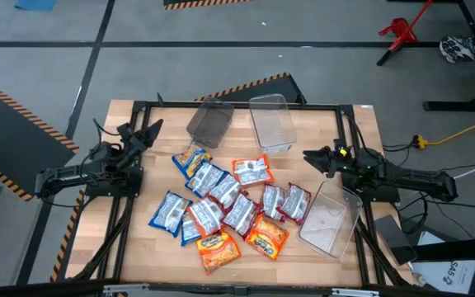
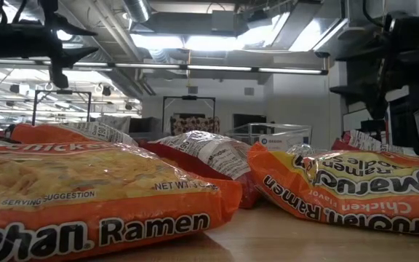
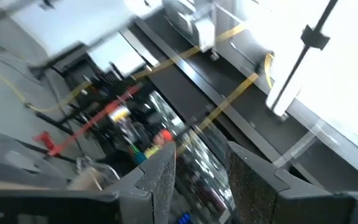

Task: Sort Maruchan noodles
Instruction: Put the blue noodle pack into the black bin

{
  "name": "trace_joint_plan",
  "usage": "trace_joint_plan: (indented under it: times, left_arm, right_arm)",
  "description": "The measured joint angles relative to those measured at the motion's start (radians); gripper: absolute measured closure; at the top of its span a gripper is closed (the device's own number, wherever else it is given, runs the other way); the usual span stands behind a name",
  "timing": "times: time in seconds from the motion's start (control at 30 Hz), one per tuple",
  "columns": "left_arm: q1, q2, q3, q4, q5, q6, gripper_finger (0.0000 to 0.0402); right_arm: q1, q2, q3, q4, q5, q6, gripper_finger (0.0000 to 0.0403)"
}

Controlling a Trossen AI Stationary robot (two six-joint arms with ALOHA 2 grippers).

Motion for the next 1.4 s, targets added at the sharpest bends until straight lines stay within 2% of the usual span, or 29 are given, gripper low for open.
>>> trace_joint_plan:
  times: [0.13, 0.27, 0.43, 0.6, 0.77, 0.9, 1.1, 1.23, 1.4]
  left_arm:
    - [0.0, 0.0, 0.005, -0.002, 0.018, -0.059, 0.0268]
    - [0.0, 0.015, 0.062, -0.001, 0.097, -0.055, 0.0268]
    - [0.0, 0.111, 0.23, -0.081, 0.148, 0.11, 0.0268]
    - [0.0, 0.294, 0.436, -0.188, 0.246, 0.259, 0.0266]
    - [0.0, 0.497, 0.641, -0.392, 0.398, 0.355, 0.0243]
    - [0.0, 0.633, 0.788, -0.562, 0.475, 0.436, 0.021]
    - [0.004, 0.765, 0.965, -0.953, 0.513, 0.508, 0.0158]
    - [0.04, 0.828, 0.996, -1.173, 0.505, 0.503, 0.0139]
    - [0.084, 0.906, 0.954, -1.308, 0.507, 0.508, 0.0138]
  right_arm:
    - [0.0, 0.0, 0.0, 0.0, 0.067, 0.039, 0.0125]
    - [0.0, 0.0, 0.0, 0.0, 0.096, 0.039, 0.0125]
    - [0.0, 0.0, 0.0, 0.001, 0.083, 0.056, 0.0125]
    - [0.0, 0.0, 0.001, 0.001, 0.059, 0.087, 0.0125]
    - [0.0, 0.0, 0.001, 0.019, 0.064, 0.086, 0.0125]
    - [0.0, 0.0, 0.001, 0.031, 0.121, 0.077, 0.0125]
    - [0.0, 0.0, 0.001, 0.026, 0.139, 0.051, 0.0125]
    - [0.0, 0.0, 0.001, 0.024, 0.14, 0.049, 0.0125]
    - [0.0, 0.0, 0.001, 0.023, 0.14, 0.026, 0.0125]
